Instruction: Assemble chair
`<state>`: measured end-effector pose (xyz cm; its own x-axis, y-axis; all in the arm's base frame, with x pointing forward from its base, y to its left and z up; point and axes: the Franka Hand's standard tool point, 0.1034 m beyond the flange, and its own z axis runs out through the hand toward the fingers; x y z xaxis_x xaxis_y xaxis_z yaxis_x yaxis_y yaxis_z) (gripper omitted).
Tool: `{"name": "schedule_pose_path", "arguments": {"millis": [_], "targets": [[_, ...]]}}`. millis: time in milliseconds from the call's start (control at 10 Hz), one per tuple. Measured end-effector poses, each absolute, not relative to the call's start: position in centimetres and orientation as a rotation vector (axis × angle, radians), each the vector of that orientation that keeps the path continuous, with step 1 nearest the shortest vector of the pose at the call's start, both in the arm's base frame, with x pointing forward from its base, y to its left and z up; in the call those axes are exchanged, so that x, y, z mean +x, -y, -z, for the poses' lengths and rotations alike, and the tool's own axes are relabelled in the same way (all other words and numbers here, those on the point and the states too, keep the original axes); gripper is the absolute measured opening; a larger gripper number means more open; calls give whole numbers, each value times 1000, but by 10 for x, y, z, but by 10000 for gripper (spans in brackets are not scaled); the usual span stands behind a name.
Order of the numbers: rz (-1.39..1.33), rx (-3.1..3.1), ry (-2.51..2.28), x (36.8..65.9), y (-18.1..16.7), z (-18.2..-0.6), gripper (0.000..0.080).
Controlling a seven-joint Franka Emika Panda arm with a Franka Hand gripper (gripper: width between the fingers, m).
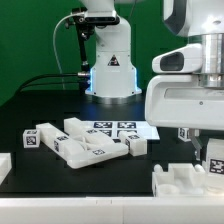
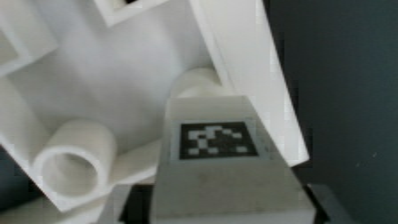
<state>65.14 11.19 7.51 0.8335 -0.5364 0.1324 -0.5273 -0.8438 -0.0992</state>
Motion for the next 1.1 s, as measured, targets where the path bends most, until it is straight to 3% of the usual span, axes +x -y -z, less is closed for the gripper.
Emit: {"name": "schedule_pose_path", "arguments": {"millis": [200,400,500,600,700,900,1100], "targets": [[188,-2675,-1354,653,-105,-74,282],[190,-2637,-1405,653,-104,-74,282],[192,-2656,-1372,653,-105,-74,359],[193,-2671,-1349,652,-109,-73,543],[218,-2789,-1143,652,-111,-74,616],[275,-3022,-591,655,-115,-78,643],[279,-3055,-466,655,-111,-77,648]]}}
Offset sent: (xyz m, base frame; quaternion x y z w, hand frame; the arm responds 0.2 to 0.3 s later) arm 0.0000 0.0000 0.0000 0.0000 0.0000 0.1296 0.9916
